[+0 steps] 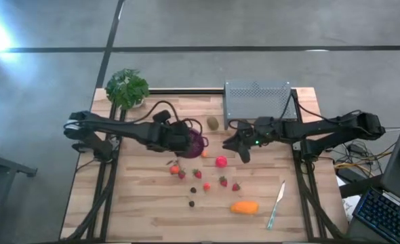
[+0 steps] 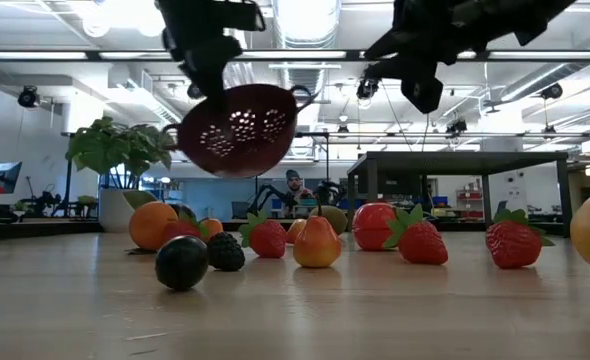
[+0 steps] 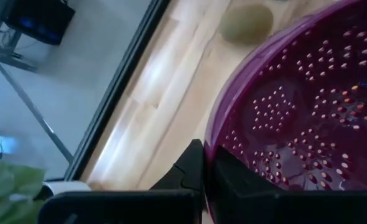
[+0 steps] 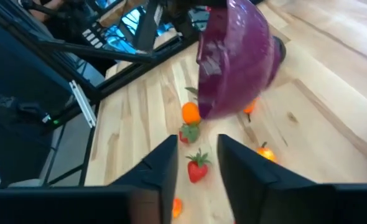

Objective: Pick & Place Fruit
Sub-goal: Put the violet strainer bowl on the shelf

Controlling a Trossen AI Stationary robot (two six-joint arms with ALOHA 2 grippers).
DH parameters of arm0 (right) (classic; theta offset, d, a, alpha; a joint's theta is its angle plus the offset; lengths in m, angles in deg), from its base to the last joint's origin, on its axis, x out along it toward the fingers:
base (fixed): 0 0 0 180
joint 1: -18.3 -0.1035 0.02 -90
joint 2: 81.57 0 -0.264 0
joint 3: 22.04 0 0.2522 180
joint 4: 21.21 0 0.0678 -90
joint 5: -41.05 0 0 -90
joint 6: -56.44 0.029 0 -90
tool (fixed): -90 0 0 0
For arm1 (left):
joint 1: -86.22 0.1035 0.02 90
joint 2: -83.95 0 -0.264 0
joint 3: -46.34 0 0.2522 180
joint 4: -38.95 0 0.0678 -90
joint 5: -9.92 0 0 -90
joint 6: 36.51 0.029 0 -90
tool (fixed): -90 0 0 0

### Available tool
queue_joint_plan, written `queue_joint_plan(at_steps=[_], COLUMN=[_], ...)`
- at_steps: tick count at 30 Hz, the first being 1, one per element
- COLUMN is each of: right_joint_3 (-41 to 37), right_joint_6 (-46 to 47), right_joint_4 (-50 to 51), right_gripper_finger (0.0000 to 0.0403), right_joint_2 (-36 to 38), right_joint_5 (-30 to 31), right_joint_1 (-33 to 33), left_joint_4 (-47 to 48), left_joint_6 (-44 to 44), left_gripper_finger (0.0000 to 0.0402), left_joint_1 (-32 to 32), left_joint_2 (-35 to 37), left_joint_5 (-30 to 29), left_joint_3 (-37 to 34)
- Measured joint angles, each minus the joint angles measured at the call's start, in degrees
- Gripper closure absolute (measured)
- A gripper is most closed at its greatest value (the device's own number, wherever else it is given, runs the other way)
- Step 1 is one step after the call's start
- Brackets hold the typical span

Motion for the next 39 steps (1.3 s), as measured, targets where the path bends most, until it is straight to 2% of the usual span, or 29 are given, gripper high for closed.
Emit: queue_joint_plan(at_steps=[7,14,21,29,39], right_joint_3=[0.7,0.7,0.8,1.0,1.0], right_joint_6=[0.1,-1.5,-3.3,-4.4,-4.5], right_joint_4=[0.0,0.0,-0.2,-0.4,-1.7], right_gripper_finger=[0.0213,0.0198,0.0223,0.0257,0.0326], right_joint_2=[0.1,0.2,0.1,0.1,0.1], right_joint_5=[0.5,3.1,5.8,6.7,7.4], right_joint_1=[0.0,0.0,0.0,0.0,0.1], left_joint_4=[0.0,-2.1,-5.7,-7.6,-10.2], left_joint_6=[3.6,5.1,7.1,8.5,10.9], left_gripper_finger=[0.0393,0.0393,0.0393,0.0393,0.0393], left_joint_1=[0.7,1.1,2.1,2.3,2.7], left_joint_2=[-4.5,-5.1,-5.1,-5.1,-5.1], left_joint_5=[-0.2,-0.2,3.3,3.5,3.4], left_joint_3=[7.9,10.4,10.3,10.3,10.2])
